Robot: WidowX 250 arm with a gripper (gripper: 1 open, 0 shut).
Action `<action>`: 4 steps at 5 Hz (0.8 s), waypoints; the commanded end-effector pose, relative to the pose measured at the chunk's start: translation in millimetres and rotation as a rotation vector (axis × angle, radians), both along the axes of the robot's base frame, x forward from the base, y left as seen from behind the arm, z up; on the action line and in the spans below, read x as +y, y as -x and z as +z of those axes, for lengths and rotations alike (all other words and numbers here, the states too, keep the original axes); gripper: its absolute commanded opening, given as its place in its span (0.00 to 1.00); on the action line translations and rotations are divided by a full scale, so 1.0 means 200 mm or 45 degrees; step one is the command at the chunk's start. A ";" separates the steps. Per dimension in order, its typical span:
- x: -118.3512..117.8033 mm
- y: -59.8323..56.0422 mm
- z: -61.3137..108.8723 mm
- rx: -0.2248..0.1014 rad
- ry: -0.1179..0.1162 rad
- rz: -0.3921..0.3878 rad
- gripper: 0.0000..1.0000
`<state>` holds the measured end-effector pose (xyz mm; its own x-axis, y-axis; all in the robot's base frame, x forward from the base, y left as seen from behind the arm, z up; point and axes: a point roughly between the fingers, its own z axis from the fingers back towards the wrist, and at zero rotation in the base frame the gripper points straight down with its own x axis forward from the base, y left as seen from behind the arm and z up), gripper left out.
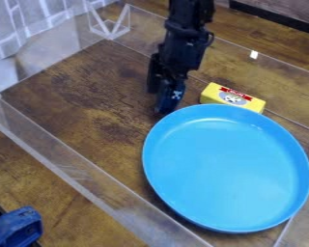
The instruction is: Put the yellow brick in the blue tray
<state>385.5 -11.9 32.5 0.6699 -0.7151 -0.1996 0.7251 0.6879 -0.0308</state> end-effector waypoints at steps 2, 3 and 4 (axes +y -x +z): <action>-0.04 -0.07 0.13 -0.083 0.006 -0.040 1.00; -0.04 -0.08 0.10 -0.093 0.005 -0.054 1.00; -0.05 -0.09 0.08 -0.102 0.005 -0.068 1.00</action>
<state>395.2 -12.0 27.5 0.6511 -0.7337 -0.1943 0.7458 0.6660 -0.0157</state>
